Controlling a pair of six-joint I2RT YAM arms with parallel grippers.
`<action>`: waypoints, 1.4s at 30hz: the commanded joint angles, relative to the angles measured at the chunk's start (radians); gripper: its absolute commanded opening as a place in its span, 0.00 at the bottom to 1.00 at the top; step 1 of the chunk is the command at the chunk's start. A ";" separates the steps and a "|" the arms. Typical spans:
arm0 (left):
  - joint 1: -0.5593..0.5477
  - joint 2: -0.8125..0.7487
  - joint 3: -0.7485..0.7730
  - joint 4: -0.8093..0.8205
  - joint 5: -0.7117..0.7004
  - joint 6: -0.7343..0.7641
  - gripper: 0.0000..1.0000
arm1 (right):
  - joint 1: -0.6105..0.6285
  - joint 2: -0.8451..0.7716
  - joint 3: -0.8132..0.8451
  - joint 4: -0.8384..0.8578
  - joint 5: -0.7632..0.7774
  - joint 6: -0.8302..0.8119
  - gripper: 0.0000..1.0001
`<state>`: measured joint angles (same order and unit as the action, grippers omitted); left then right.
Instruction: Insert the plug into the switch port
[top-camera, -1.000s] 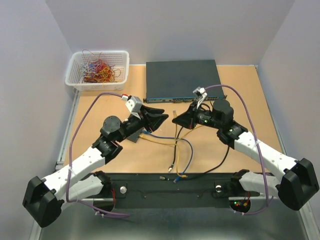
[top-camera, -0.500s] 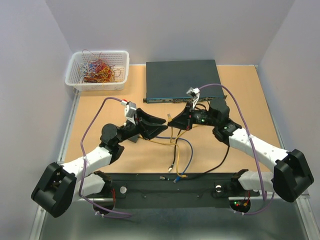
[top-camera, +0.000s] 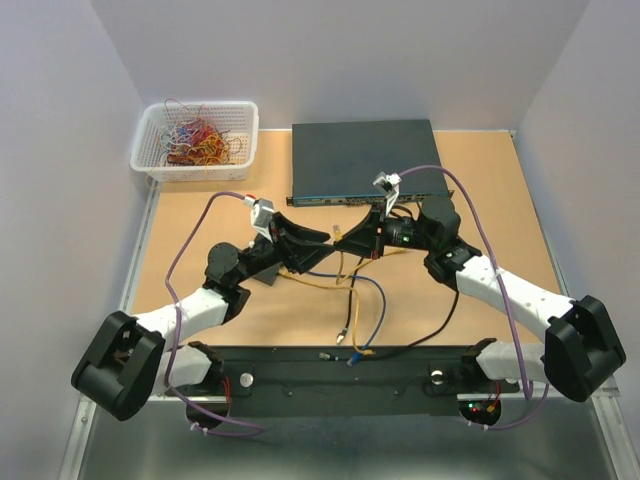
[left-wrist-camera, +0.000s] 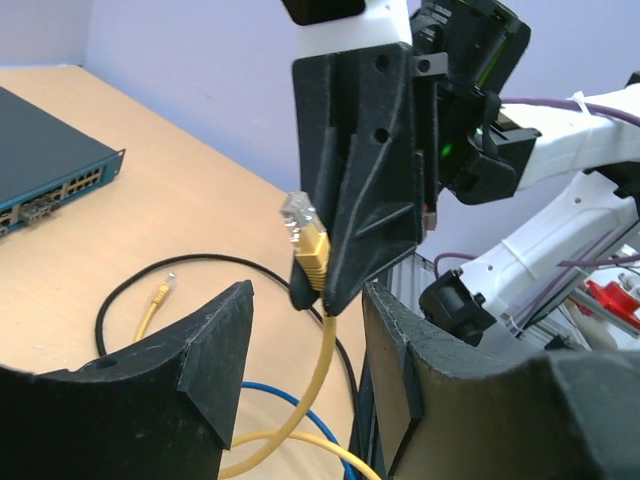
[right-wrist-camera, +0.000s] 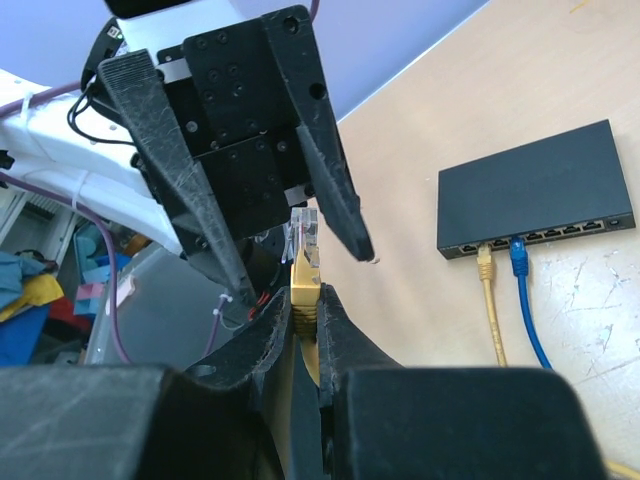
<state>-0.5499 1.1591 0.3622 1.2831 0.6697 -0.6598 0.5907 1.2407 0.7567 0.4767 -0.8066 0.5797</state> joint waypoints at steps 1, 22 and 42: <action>0.013 -0.004 0.026 0.214 -0.007 -0.026 0.59 | 0.008 -0.009 0.013 0.085 -0.029 0.012 0.00; 0.071 0.117 0.119 0.556 0.087 -0.278 0.76 | 0.018 0.062 0.001 0.161 -0.065 0.055 0.00; 0.073 0.042 0.155 0.260 0.067 -0.130 0.56 | 0.034 0.112 0.010 0.241 -0.062 0.091 0.00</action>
<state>-0.4801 1.2404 0.5068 1.2964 0.7319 -0.8371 0.6128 1.3502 0.7525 0.6403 -0.8539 0.6636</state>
